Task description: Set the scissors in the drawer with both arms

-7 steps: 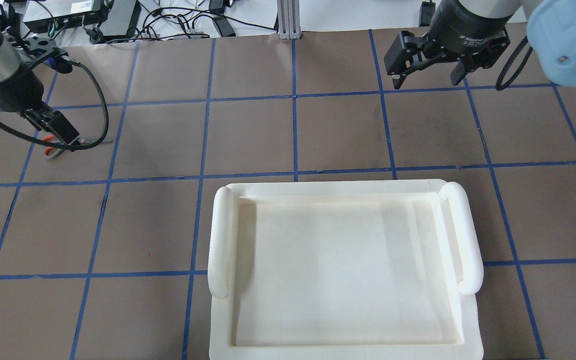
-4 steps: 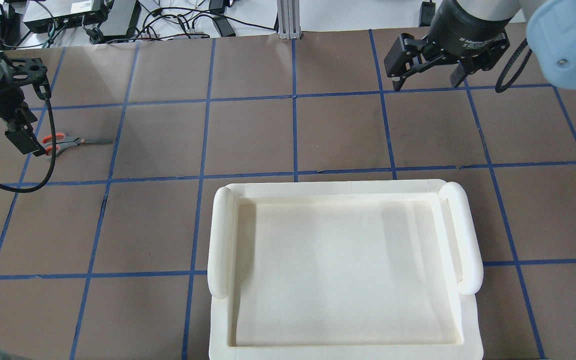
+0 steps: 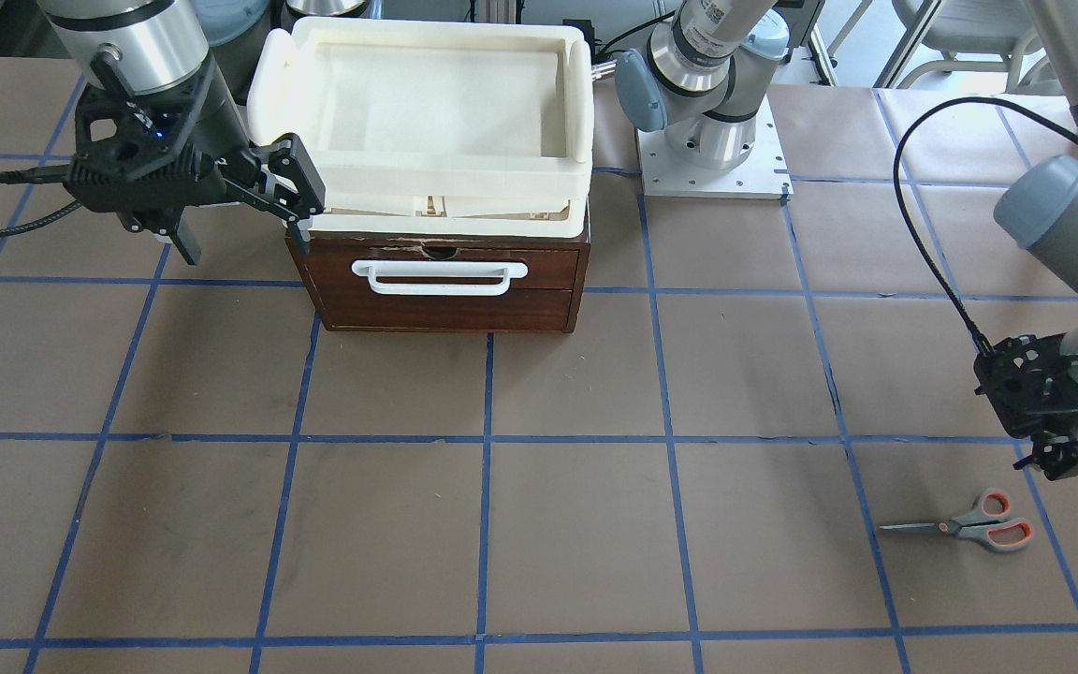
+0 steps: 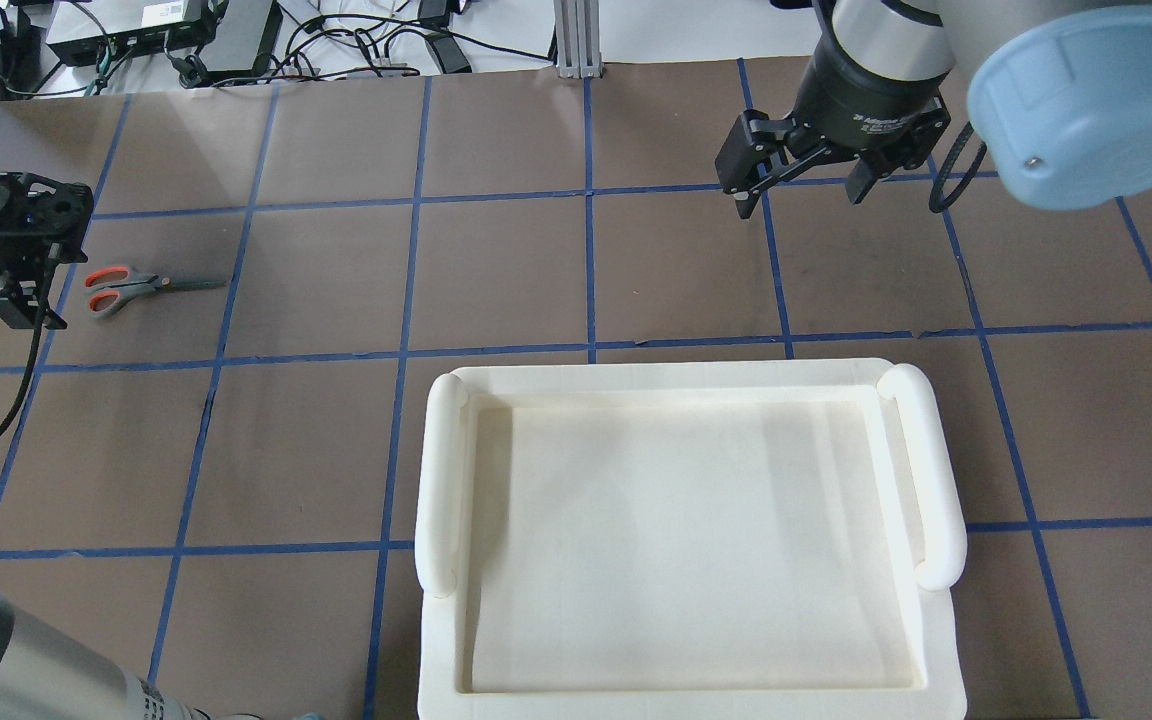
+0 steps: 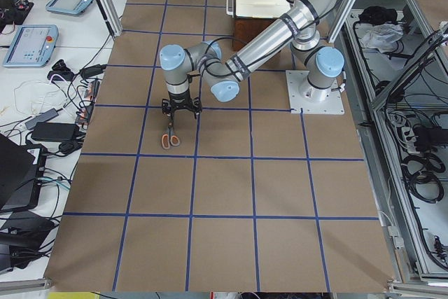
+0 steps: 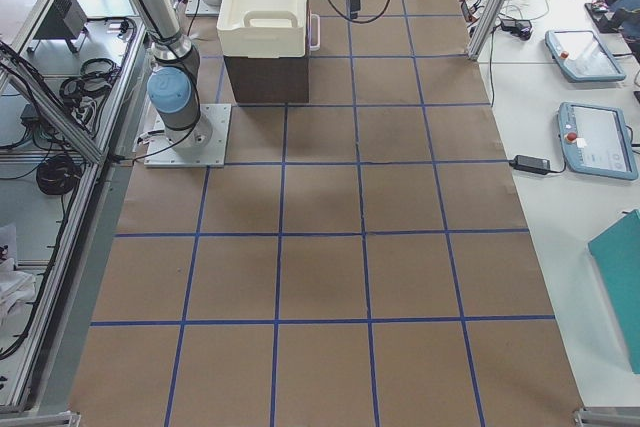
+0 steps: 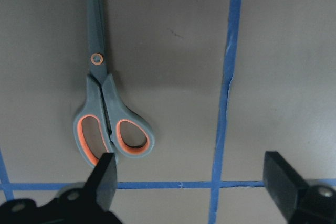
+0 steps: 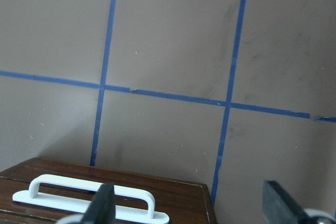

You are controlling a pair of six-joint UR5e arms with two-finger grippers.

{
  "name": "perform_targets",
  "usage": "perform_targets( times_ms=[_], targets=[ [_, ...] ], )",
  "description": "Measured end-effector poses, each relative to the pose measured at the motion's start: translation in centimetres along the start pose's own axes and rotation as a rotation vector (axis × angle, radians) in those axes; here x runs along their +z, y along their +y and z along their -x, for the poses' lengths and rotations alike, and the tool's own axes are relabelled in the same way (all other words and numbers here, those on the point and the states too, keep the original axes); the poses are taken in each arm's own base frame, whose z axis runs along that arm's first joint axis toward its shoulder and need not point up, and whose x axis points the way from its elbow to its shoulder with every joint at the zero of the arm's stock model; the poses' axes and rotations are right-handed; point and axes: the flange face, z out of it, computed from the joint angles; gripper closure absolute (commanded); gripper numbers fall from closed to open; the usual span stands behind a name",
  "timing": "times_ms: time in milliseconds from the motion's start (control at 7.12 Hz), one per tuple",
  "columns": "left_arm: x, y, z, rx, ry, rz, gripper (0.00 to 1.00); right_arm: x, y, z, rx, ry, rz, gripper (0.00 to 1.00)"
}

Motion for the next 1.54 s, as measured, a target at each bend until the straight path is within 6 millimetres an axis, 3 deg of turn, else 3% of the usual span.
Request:
perform_targets(
  times_ms=[281,561,982,1263,1544],
  targets=[
    [2.9,1.1,0.9,0.074,-0.057,-0.044,0.03,4.1,-0.4,3.8,-0.205,-0.043,0.071,0.00],
    [4.7,1.2,1.3,-0.060,-0.050,-0.071,0.05,8.4,-1.4,5.6,-0.446,-0.175,0.122,0.00],
    [6.4,1.6,2.7,-0.187,-0.047,-0.104,0.10,13.7,-2.1,8.1,-0.755,-0.202,0.175,0.00],
    [6.9,1.2,3.9,-0.199,-0.073,-0.153,0.08,16.3,-2.6,8.5,-1.051,-0.219,0.184,0.00],
    [7.5,0.4,4.5,-0.180,-0.075,-0.166,0.08,17.4,-2.6,8.4,-1.277,-0.251,0.188,0.00]
  ],
)
